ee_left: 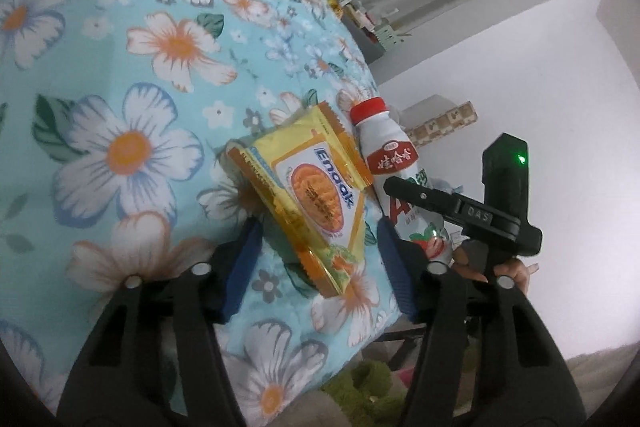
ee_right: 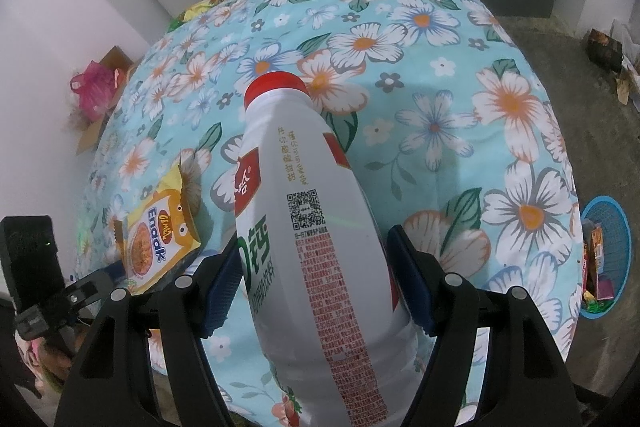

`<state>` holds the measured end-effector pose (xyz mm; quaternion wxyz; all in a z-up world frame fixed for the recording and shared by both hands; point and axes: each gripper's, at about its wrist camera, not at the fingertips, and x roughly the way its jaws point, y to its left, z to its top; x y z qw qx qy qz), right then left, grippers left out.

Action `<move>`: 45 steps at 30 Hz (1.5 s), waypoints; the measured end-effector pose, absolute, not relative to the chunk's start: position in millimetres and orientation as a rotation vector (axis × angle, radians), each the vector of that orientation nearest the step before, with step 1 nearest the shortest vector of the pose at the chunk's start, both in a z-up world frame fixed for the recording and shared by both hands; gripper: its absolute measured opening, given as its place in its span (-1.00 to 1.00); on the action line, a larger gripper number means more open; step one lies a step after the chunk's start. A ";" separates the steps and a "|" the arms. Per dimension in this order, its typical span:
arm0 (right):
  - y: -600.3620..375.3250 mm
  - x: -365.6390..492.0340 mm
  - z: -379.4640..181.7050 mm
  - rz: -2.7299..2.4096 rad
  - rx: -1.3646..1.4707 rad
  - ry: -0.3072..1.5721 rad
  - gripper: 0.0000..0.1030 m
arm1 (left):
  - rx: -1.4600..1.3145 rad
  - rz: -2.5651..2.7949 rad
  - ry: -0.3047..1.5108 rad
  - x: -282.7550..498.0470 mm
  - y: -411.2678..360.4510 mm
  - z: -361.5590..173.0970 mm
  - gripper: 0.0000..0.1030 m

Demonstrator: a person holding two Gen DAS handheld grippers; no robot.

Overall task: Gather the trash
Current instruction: 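Close the left tool on the yellow Enaak packet while the right holds the bottle, then lift the Enaak packet with the left tool while the right carries the bottle toward the wastebasket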

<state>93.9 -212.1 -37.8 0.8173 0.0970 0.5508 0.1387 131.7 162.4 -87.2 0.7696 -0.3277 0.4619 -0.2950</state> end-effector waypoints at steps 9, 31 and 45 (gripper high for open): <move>-210.7 96.0 -38.0 0.294 0.191 1.189 0.33 | -0.683 -0.580 1.039 163.1 157.5 -97.7 -0.55; -207.4 88.3 -26.1 0.259 0.169 1.188 0.26 | -0.349 -0.478 0.844 114.8 117.4 -44.8 -0.80; -214.6 80.1 -15.0 0.287 0.241 1.153 0.26 | -0.238 -0.442 0.751 67.1 125.0 -13.6 -0.81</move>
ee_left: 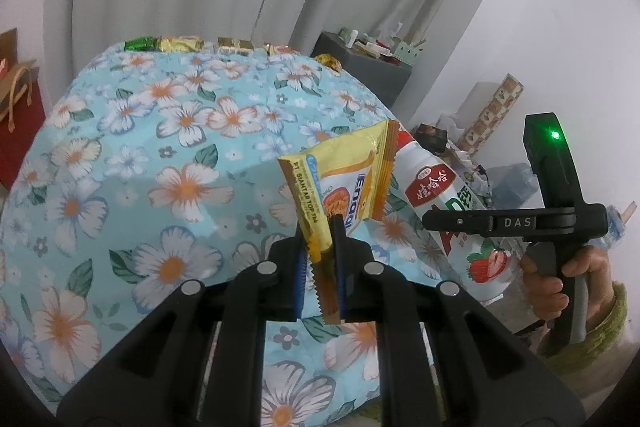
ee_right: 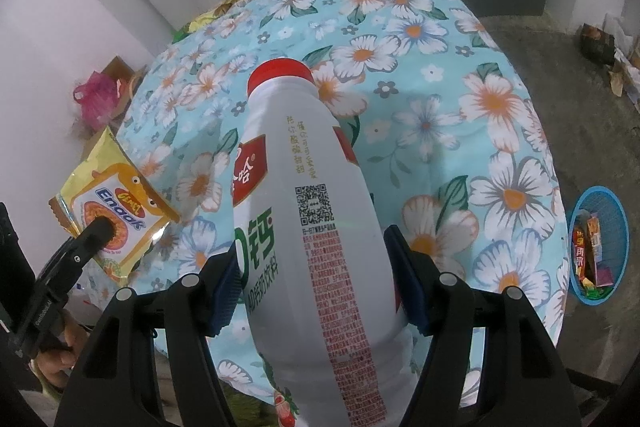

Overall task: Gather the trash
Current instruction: 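Lift the Enaak packet with the left tool while the right carries the bottle toward the wastebasket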

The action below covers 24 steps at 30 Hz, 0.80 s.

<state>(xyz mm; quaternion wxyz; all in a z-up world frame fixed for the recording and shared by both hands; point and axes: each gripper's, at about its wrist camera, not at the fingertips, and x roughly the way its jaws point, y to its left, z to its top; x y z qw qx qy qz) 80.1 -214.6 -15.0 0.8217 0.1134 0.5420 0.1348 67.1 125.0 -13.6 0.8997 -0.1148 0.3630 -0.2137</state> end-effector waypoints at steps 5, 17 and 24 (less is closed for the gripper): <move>-215.7 77.7 -12.8 0.294 0.251 1.147 0.26 | -0.216 -0.428 0.734 62.2 124.8 -9.5 -0.82; -229.0 71.1 0.9 0.299 0.299 1.106 0.26 | -0.215 -0.446 0.702 54.1 122.0 3.8 -0.83; -260.6 56.9 24.8 0.269 0.361 1.026 0.26 | -0.200 -0.500 0.658 51.6 108.7 26.7 -0.84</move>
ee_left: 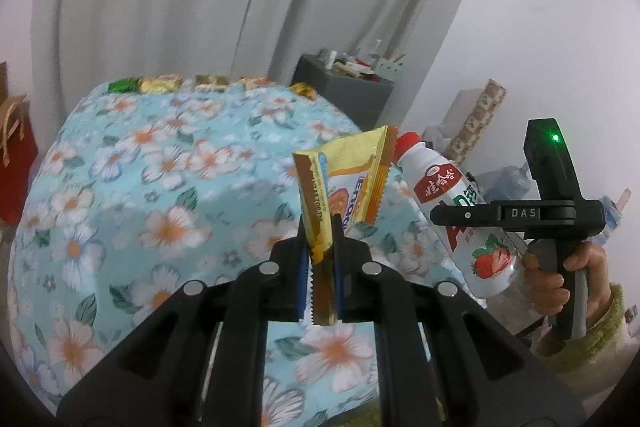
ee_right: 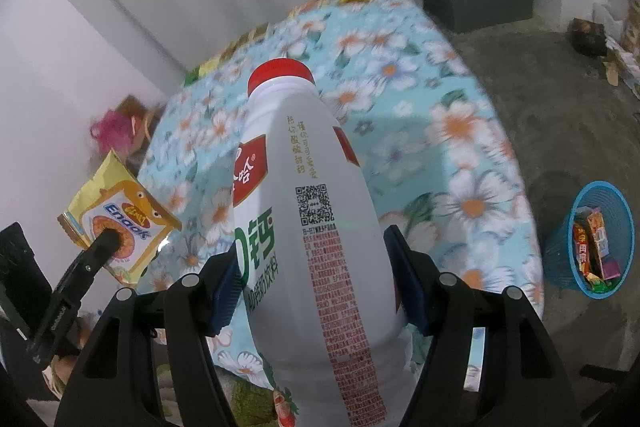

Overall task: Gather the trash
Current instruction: 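Lift the Enaak packet with the left tool while the right carries the bottle toward the wastebasket, then open both tools over the blue wastebasket to drop packet and bottle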

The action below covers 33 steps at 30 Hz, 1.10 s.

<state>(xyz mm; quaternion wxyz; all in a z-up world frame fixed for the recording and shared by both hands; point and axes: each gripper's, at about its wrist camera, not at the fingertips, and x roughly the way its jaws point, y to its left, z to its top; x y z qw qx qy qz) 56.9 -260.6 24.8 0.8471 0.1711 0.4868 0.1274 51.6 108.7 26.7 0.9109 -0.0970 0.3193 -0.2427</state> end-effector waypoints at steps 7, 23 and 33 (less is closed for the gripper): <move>-320.0 28.3 44.6 0.185 0.453 0.931 0.26 | -0.199 -0.634 0.656 60.8 72.3 48.9 -0.85; -531.3 -107.0 -21.4 -0.339 0.847 0.819 0.26 | -0.120 -1.127 1.001 113.6 -152.4 31.9 -0.85; -620.1 -101.4 -117.4 -0.428 1.127 0.866 0.26 | 0.064 -1.192 1.276 139.0 -340.6 -46.4 -0.85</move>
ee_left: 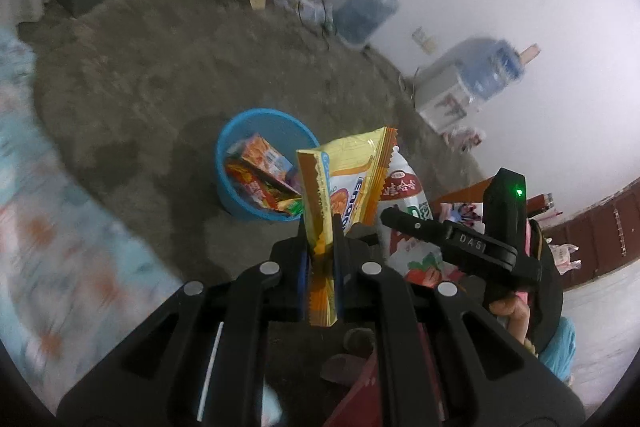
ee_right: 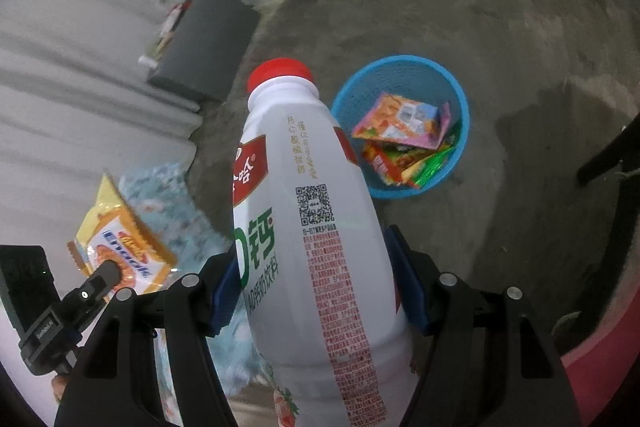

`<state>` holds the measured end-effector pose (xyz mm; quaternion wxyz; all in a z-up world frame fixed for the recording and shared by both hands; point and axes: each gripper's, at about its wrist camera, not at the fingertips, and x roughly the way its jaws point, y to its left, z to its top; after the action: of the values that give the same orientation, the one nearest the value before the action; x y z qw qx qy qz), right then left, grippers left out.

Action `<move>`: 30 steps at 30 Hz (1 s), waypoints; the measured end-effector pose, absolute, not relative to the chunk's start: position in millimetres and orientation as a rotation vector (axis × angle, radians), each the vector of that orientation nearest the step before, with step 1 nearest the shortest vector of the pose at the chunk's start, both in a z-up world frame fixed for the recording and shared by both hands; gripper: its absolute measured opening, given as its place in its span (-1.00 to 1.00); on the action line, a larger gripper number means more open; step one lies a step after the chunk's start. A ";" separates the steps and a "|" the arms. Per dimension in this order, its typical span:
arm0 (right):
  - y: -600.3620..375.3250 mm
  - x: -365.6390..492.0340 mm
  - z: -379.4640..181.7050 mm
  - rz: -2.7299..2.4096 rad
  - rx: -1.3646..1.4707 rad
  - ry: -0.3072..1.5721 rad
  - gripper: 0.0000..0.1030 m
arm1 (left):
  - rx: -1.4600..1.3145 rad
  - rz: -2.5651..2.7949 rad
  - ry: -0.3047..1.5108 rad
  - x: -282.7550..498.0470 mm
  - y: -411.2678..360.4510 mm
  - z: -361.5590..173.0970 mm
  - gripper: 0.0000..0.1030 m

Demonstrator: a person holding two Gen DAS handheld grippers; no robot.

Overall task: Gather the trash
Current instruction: 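Open both tools over the blue wastebasket to drop packet and bottle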

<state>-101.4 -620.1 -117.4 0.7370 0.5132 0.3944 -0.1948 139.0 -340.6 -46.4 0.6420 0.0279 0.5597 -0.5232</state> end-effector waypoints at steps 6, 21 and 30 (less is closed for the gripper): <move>-681.1 -71.3 -160.3 -0.447 1.196 0.850 0.29 | 0.108 -1.154 1.278 166.8 -430.6 -84.2 -0.51; -674.1 -101.0 -207.0 -0.560 1.192 0.852 0.52 | 0.093 -1.091 1.188 187.0 -402.2 -71.2 0.43; -589.0 -91.4 -68.4 -0.474 0.691 0.782 0.53 | 0.026 -1.098 0.958 135.7 -260.5 37.1 0.59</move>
<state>-91.4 -589.0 -68.4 0.8401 0.3269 0.3701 -0.2243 135.7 -260.5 37.1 0.7460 0.0121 0.4378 -0.5016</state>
